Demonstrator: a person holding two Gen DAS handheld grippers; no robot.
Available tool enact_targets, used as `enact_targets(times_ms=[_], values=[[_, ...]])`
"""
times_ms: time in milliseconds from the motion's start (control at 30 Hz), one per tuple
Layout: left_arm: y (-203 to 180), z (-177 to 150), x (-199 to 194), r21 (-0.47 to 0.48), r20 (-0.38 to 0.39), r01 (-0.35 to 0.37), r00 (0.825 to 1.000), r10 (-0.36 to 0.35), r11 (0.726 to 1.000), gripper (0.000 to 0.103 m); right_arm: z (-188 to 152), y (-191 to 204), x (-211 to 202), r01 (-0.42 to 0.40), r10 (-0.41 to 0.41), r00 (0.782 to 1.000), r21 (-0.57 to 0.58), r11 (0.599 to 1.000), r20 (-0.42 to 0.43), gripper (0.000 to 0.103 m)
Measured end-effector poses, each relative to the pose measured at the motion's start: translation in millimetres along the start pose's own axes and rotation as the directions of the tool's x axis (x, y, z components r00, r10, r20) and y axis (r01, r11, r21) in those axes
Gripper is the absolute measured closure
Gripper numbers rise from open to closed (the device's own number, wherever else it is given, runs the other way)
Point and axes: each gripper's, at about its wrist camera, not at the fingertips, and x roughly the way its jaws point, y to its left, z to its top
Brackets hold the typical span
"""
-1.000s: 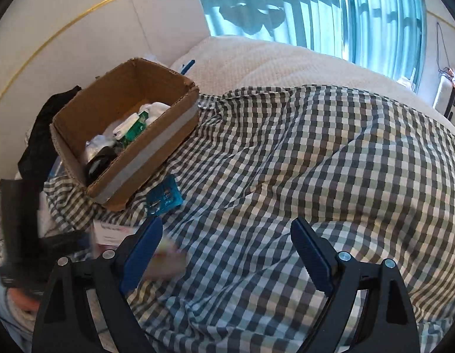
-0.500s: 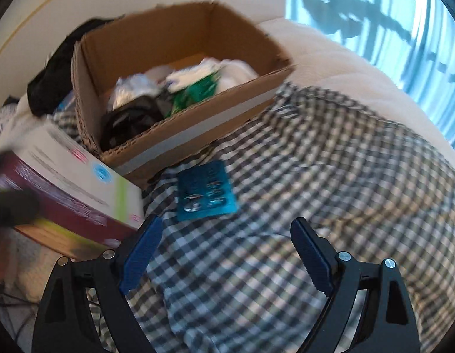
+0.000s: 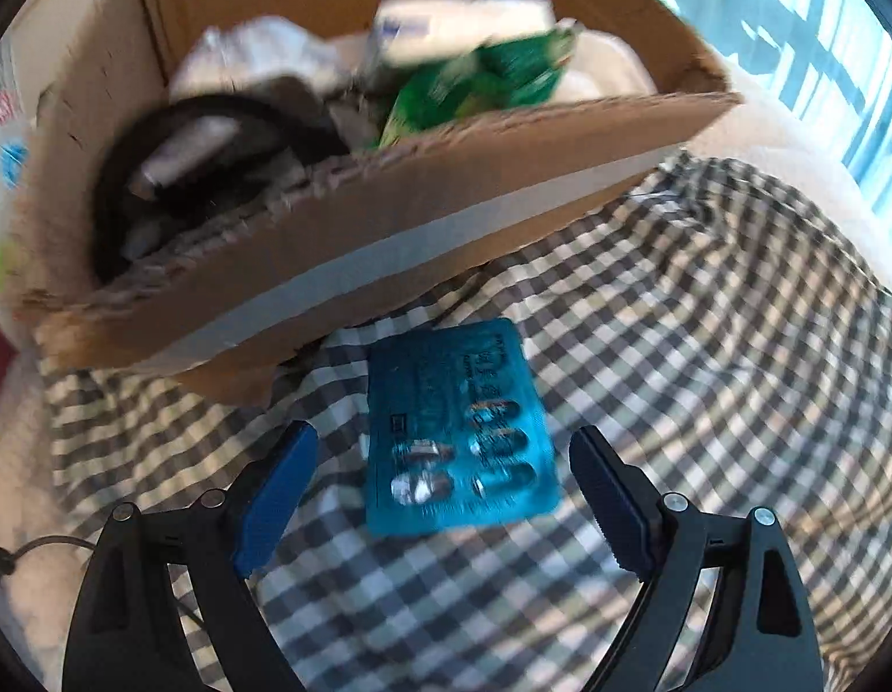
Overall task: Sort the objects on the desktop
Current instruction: 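Grasp the blue blister pack with the right gripper while the left lifts the capsule box, then carry the capsule box and blister pack over the box and open both grippers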
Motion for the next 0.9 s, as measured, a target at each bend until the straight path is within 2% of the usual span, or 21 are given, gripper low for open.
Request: enact_targets(times_ms=[67,100,133,267,467,533,633,700,800,900], values=[[3,0,3,0.000,0.013,-0.015,1.000,0.015,1.000,0.022,0,0,8,0.014,-0.014,1.000,0.005,1.000,-0.015,0.017],[5,0,3,0.003,0.022,-0.020,1.000,0.020,1.000,0.022,-2,1,12,0.014,-0.014,0.999,0.002,1.000,-0.029,0.023],[7,0,4,0.003,0.028,-0.020,0.999,0.020,1.000,0.022,-4,2,14,0.024,-0.024,0.999,-0.004,1.000,-0.049,0.034],[12,0,5,-0.001,0.037,-0.014,0.999,0.014,1.000,0.022,-15,5,8,0.047,-0.047,0.995,-0.007,0.999,-0.085,0.034],[19,2,0,-0.019,0.049,0.002,0.999,-0.001,1.000,0.022,-32,4,-37,0.102,-0.098,0.991,0.035,0.994,-0.094,0.034],[19,4,-5,-0.022,0.059,0.013,0.998,-0.012,1.000,0.022,-33,5,-67,0.137,-0.134,0.989,0.045,0.990,-0.061,0.034],[17,13,-14,-0.016,0.088,0.038,0.995,-0.036,0.999,0.022,-28,4,-117,0.139,-0.143,0.989,0.090,0.986,0.031,0.034],[14,27,-25,0.001,0.130,0.047,0.990,-0.047,0.999,0.022,-11,5,-151,0.125,-0.139,0.983,0.119,0.985,0.116,0.034],[8,50,-40,0.038,0.200,0.041,0.979,-0.048,0.998,0.022,22,6,-177,0.101,-0.131,0.970,0.147,0.984,0.207,0.034],[8,78,-41,0.050,0.244,0.043,0.968,-0.054,0.998,0.022,58,8,-177,0.082,-0.127,0.955,0.170,0.982,0.269,0.034]])
